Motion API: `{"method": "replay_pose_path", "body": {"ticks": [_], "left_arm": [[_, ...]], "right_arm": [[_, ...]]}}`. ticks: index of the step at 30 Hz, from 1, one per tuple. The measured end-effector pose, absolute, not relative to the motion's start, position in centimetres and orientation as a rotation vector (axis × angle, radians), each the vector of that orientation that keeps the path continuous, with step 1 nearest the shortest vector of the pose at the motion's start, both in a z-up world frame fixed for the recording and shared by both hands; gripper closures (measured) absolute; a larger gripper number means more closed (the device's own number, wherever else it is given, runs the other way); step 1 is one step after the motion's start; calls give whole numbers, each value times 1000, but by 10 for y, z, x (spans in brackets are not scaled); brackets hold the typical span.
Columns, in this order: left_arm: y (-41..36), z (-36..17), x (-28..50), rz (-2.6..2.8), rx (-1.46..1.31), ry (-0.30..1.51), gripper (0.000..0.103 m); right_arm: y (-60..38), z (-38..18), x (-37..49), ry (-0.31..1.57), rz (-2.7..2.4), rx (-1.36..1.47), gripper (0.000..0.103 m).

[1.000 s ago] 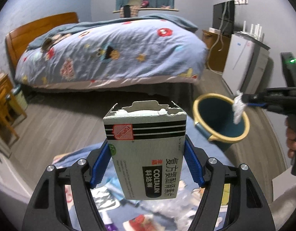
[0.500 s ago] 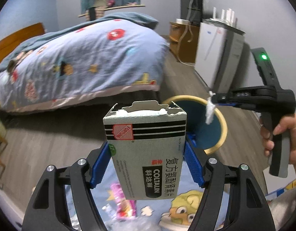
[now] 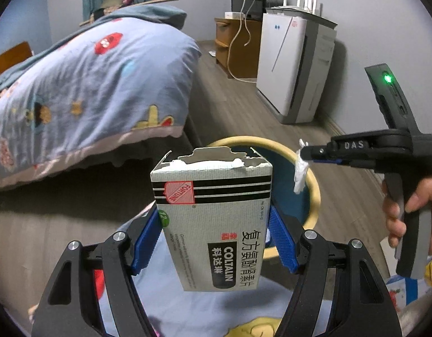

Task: Collect trash
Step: 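Open left tool over teal bin to drop box while right tool releases tissue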

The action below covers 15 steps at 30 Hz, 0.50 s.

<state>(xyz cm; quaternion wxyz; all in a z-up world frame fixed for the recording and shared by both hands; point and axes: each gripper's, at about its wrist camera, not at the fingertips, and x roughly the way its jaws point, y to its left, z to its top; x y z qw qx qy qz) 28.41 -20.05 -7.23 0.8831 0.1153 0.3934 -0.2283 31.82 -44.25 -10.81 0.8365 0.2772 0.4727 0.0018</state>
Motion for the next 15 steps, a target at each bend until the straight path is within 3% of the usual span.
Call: {"method": "replay_pose_path", "body": {"ticks": [15], "left_arm": [[-233, -112, 325, -471, 224, 803, 31]], "right_arm": [[-446, -137, 323, 1061, -39, 652, 88]]}}
